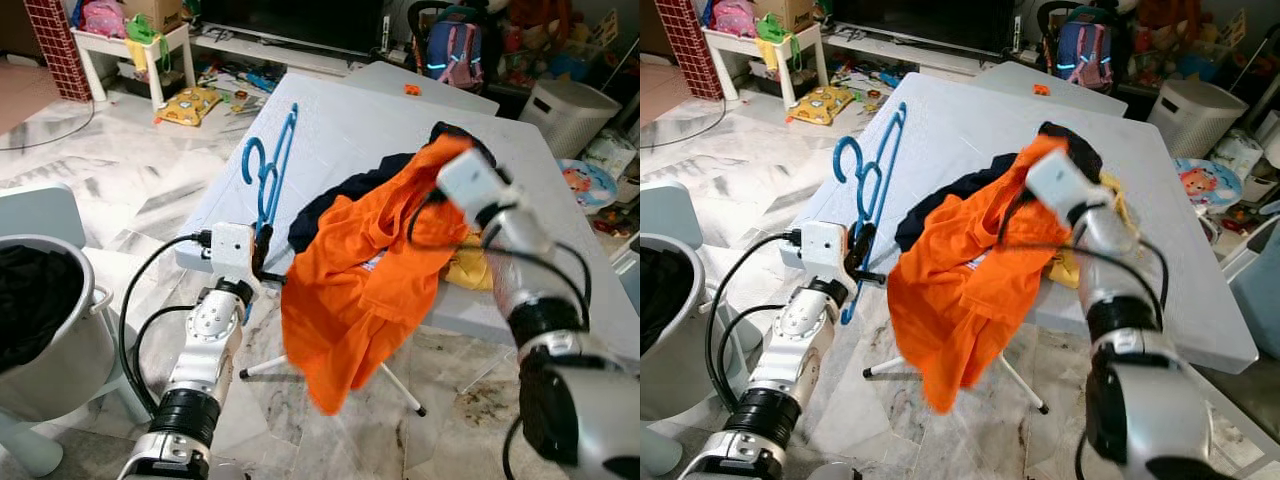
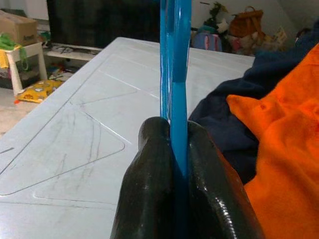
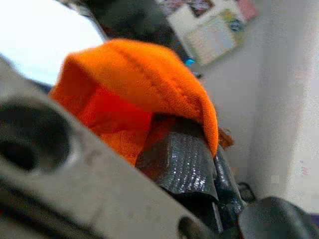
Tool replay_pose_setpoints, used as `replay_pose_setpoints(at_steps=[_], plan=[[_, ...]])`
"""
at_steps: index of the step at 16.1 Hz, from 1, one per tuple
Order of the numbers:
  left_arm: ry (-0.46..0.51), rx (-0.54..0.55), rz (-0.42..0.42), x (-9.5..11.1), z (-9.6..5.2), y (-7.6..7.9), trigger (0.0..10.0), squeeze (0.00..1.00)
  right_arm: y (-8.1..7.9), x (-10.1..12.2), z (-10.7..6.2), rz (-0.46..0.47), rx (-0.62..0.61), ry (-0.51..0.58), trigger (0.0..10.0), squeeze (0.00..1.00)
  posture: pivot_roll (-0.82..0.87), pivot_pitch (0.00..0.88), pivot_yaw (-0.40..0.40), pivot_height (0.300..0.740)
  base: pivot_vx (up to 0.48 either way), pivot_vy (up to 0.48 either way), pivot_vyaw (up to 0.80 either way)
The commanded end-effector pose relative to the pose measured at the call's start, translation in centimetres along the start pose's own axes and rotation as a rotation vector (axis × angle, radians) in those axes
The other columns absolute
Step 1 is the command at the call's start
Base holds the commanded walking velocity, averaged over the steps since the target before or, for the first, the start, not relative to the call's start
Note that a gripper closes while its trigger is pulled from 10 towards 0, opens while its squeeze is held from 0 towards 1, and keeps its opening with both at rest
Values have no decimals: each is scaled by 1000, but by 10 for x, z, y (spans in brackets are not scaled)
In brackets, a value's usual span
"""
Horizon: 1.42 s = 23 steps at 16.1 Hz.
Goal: Hang hanger
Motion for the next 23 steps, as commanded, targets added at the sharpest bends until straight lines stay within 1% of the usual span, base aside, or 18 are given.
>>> replay_pose_setpoints(at_steps=[1, 2, 5, 8, 9, 10, 11, 13, 14, 16, 18, 19, 20, 21, 23], plan=[[-17, -41, 2, -2, 0, 5, 10000, 0, -2, 0, -2, -13, 33, -18, 10000, 0, 203, 0, -118, 740, 0, 0, 0], [-9, -59, -19, -1, -1, 2, 10000, 0, -2, -8, -11, -10, 56, -45, 10000, 0, 200, 0, -112, 740, 0, 0, 0], [0, -39, -35, -1, 0, -8, 10000, 0, -4, -28, -42, 3, 57, -73, 10000, 0, 184, 0, -100, 740, 84, 0, 0], [12, -49, -42, 3, 3, -6, 10000, 0, -6, -35, -56, 71, -3, -65, 10000, 0, 170, 0, -88, 740, 302, 0, 0], [14, -53, -40, 4, 4, -5, 10000, 0, -8, -36, -58, 83, -15, -59, 10000, 0, 169, 0, -86, 740, 341, 0, 0], [18, -55, -40, 5, 5, -4, 10000, 0, -10, -35, -60, 92, -19, -55, 10000, 0, 167, 0, -83, 740, 345, 0, 0], [29, -60, -43, 7, 6, -4, 10000, 0, -12, -28, -59, 113, -31, -42, 10000, 0, 163, 0, -80, 740, 352, 0, 0], [41, -58, -41, 12, 9, -4, 10000, 0, -12, -15, -51, 110, -35, -17, 10000, 0, 165, 0, -83, 740, 358, 0, 0], [53, -49, -42, 15, 11, -6, 10000, 0, -13, -4, -45, 107, -29, 0, 10000, 0, 171, 0, -89, 740, 364, 0, 0], [53, -42, -45, 15, 12, -7, 10000, 0, -13, -1, -42, 117, -38, 8, 10000, 0, 173, 0, -93, 740, 360, 0, 0], [48, -29, -49, 14, 12, -9, 10000, 0, -19, 8, -28, 109, -38, 10, 10000, 0, 175, 0, -95, 740, 358, 0, 0], [48, -30, -47, 14, 13, -9, 10000, 0, -20, 15, -20, 98, -38, 22, 10000, 0, 175, 0, -96, 740, 352, 0, 0], [45, -30, -40, 14, 13, -8, 10000, 0, -22, 32, -6, 82, -37, 56, 10000, 0, 179, 0, -99, 740, 292, 0, 0], [45, -32, -41, 14, 13, -7, 10000, 0, -25, 47, 5, 77, -30, 89, 10000, 0, 180, 0, -100, 740, 251, 0, 0], [46, -31, -48, 13, 13, -6, 10000, 0, -33, 77, 21, 72, -17, 153, 10000, 0, 180, 0, -104, 740, 246, 0, 0]])
Point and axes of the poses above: a point about 5 cm out from each wrist's last joint towards the gripper, its own z axis pointing out of the wrist towards the gripper, its own x axis along the axis of the wrist's last joint, y = z × x, the point moved 1 cm from there along z, pointing out of the wrist towards the gripper, and after that the axes turned 14 degrees about z, right-handed, at the moved point
